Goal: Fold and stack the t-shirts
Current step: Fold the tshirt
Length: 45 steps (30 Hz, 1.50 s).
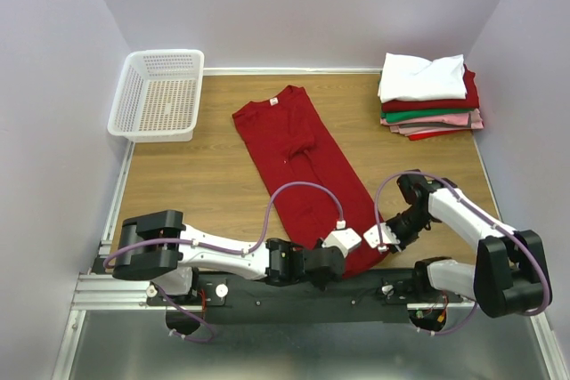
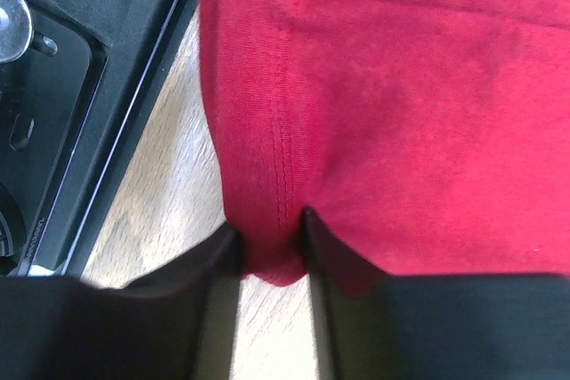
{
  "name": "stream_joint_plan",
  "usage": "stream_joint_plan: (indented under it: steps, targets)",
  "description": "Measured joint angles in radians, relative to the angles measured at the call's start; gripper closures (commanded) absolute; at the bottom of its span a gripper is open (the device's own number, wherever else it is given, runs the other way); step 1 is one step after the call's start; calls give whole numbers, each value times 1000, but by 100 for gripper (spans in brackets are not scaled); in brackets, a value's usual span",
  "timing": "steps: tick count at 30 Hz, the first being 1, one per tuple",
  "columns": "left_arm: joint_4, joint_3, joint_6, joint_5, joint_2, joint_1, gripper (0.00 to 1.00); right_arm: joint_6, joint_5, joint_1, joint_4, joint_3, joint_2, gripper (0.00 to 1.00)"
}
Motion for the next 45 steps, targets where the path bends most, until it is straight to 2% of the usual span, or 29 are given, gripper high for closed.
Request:
stream_joint_plan:
  steps: [4, 5, 9, 14, 20, 30, 34, 39, 45]
  targets:
    - [14, -5, -1, 11, 0, 13, 100, 2, -5, 2, 4, -5, -9, 83]
    - [19, -9, -1, 14, 0, 17, 100, 3, -7, 2, 6, -8, -13, 90]
    - [29, -32, -3, 18, -13, 37, 100, 34, -19, 4, 15, -7, -23, 99]
    - [42, -75, -9, 35, -81, 93, 100, 120, -53, 5, 26, 41, -24, 99]
    - [84, -118, -13, 68, -172, 223, 100, 279, -156, 5, 41, 223, 16, 100]
    - [129, -172, -11, 126, -285, 505, 100, 649, -271, 6, 217, 543, 323, 100]
    - [153, -171, 15, 163, -319, 662, 100, 769, -285, 7, 272, 690, 457, 100]
    - [166, -136, 75, 223, -289, 826, 100, 944, -281, 37, 341, 855, 607, 100]
    - [182, -107, 139, 290, -217, 922, 100, 1106, -253, 82, 397, 1005, 739, 99]
